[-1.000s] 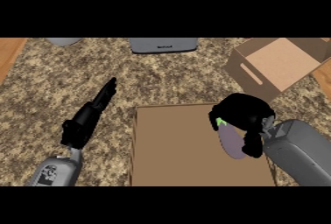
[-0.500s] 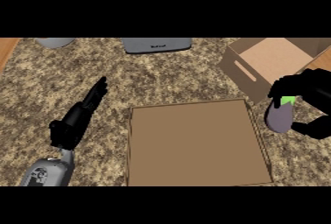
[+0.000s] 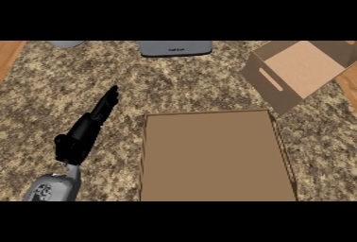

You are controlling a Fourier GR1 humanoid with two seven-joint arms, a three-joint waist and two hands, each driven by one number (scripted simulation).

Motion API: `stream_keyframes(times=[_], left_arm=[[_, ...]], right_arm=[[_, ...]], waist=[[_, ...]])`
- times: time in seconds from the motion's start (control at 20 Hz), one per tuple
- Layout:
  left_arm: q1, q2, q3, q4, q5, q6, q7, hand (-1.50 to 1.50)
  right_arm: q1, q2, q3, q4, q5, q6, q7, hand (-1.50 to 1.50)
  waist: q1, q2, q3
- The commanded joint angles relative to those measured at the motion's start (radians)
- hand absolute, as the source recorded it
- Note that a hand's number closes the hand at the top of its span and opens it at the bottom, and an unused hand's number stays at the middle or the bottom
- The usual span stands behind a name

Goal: Pick the eggplant from the tray and place it in the cardboard box

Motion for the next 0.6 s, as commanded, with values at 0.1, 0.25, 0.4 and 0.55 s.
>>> stream_keyframes(times=[0.1,0.25,0.4,0.55], left_arm=[[-0.038,0.003,0.0,0.028,-0.012,-0.019,-0.003,0.0],[-0.085,-0.041,-0.035,0.007,-0.024,-0.015,0.037,0.0],[-0.116,-0.043,-0.025,0.063,-0.036,-0.026,0.024,0.0],[-0.03,-0.064,-0.07,-0.031,-0.067,-0.004,0.04,0.0]], right_arm=[[0.005,-0.134,-0.174,0.237,-0.173,0.199,-0.166,1.5],[-0.003,-0.12,-0.173,0.316,-0.157,0.158,-0.181,1.5],[-0.072,-0.128,-0.141,0.369,-0.147,0.157,-0.132,1.5],[-0.196,-0.125,-0.084,0.38,-0.12,0.136,-0.002,1.5]], waist=[[0.052,0.008,-0.004],[0.063,0.009,-0.003],[0.071,0.011,-0.004],[0.089,0.01,-0.004]])
